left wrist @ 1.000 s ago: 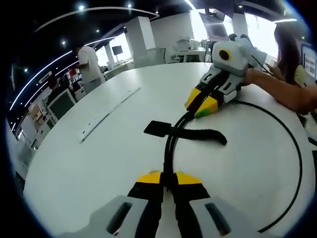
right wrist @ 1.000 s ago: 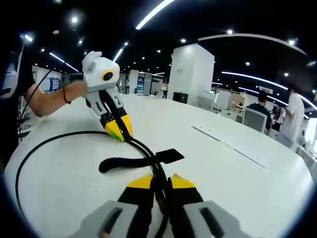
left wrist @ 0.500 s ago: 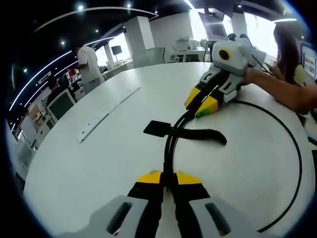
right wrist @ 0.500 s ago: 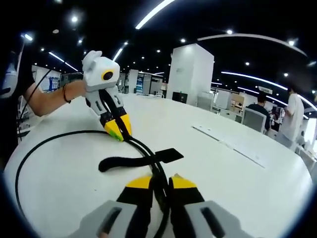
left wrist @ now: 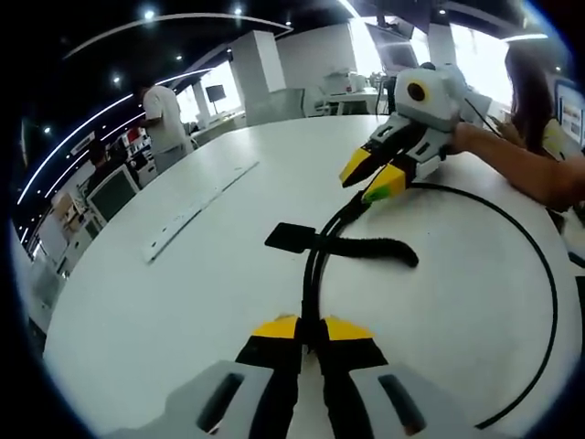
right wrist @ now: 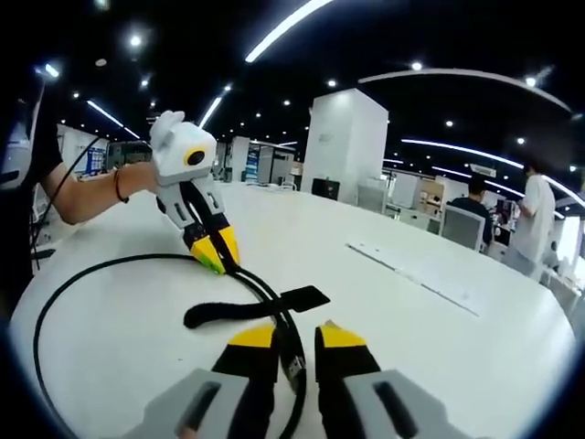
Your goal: Find the charging cable on the desk, coil it up and secure with Velcro.
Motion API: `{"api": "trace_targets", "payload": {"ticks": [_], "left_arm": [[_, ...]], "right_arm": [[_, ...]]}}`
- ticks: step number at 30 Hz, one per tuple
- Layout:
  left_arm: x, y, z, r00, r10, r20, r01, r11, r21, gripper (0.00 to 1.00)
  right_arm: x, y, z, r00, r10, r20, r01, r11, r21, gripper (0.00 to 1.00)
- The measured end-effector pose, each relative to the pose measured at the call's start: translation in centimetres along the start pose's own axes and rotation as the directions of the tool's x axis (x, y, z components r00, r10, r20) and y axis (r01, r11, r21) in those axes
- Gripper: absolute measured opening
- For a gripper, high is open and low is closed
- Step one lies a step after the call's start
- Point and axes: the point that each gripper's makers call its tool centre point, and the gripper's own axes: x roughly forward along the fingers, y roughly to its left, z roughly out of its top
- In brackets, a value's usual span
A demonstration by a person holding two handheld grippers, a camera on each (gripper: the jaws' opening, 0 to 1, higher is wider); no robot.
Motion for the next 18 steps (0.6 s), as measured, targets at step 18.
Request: {"api": "trace_targets", "payload": {"ticks": [18], "left_arm": [[0.1, 0.0, 0.0, 1.0, -0.005, 0.004, 0.005, 1.0, 0.009, 0.08]], "right_arm": [[-0.3, 2.2, 1.2, 0.996, 0.077, -0.036, -0.077, 0.997, -0.008, 0.17]]}}
